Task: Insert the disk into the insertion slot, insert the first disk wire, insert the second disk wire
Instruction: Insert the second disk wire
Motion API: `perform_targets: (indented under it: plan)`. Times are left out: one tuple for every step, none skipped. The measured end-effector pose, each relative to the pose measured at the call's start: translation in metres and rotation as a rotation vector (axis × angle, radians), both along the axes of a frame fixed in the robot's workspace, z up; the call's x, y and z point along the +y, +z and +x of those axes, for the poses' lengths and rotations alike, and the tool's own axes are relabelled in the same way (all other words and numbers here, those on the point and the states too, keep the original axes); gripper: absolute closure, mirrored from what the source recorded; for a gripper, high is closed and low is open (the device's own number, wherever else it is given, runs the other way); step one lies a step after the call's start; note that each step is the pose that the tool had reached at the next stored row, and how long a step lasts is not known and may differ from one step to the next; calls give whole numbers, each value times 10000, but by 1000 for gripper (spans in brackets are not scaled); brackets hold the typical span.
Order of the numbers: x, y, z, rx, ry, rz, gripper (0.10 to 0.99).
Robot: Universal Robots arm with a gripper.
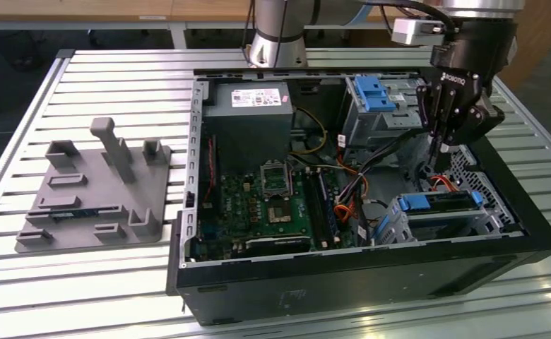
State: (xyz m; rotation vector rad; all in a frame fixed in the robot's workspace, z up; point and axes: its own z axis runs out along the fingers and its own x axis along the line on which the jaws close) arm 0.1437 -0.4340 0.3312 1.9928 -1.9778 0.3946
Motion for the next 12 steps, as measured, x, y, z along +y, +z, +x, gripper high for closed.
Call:
perform_targets:
  plan:
    - [-17, 5, -1, 0, 0, 47, 937]
    - [-35, 15, -2, 0, 0, 77, 937]
    - [-56, 29, -3, 0, 0, 96, 937]
    - [-75, 43, -6, 0, -1, 103, 937]
    - [-93, 57, -7, 0, 0, 107, 937]
    - [-110, 68, -9, 0, 1, 116, 937]
    - [-127, 75, -14, -1, 0, 136, 937]
    - [-143, 78, -18, -1, 0, 169, 937]
    - [-159, 79, -20, -3, 0, 221, 937]
    - [-173, 79, -23, -8, 0, 315, 937]
    - [-185, 79, -24, -21, 0, 431, 937]
    - [-195, 78, -24, -33, 2, 572, 937]
